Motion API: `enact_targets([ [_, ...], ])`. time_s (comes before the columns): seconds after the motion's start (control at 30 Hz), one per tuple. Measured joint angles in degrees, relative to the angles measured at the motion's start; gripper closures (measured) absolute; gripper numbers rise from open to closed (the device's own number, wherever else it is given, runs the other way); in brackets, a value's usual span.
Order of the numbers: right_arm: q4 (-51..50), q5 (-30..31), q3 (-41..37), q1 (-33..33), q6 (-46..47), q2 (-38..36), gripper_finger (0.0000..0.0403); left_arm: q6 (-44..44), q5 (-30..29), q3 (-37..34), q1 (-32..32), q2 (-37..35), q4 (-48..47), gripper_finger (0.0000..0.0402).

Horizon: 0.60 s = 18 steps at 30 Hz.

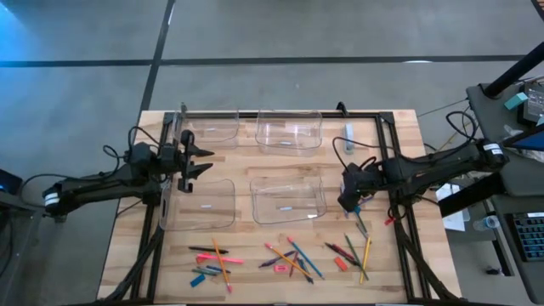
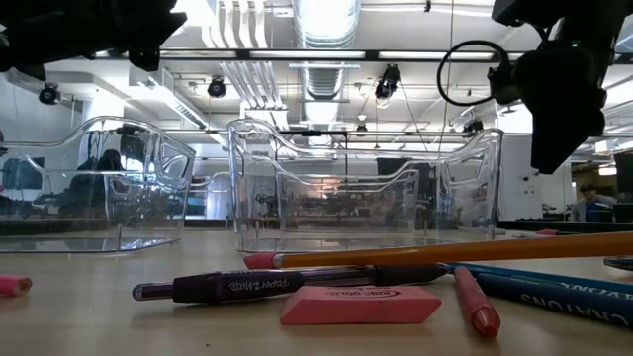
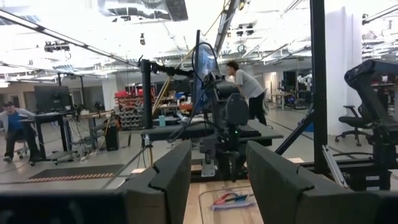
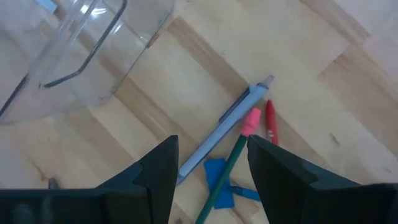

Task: Sort crayons/erasers/pens/pencils in bins
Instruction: Put the dark green pencil into the bottom right transparent bin

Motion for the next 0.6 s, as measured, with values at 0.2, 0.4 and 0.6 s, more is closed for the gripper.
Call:
enact_targets([
  [0.2, 0.4, 0.1, -1.9, 2.2, 4.8, 0.0, 0.0220, -0.2, -0.5, 0.0, 0.0, 0.1, 0.2, 0.0262],
  [0.4, 3.6, 0.2, -6.2, 2.5, 7.6, 0.0, 0.0226, -0.1, -2.2, 0.0, 0.0, 0.1, 0.2, 0.0262],
  [0.6, 5.9, 0.3, -9.7, 2.5, 9.0, 0.1, 0.0246, -0.1, -3.0, 0.0, 0.0, 0.1, 0.2, 0.0262],
])
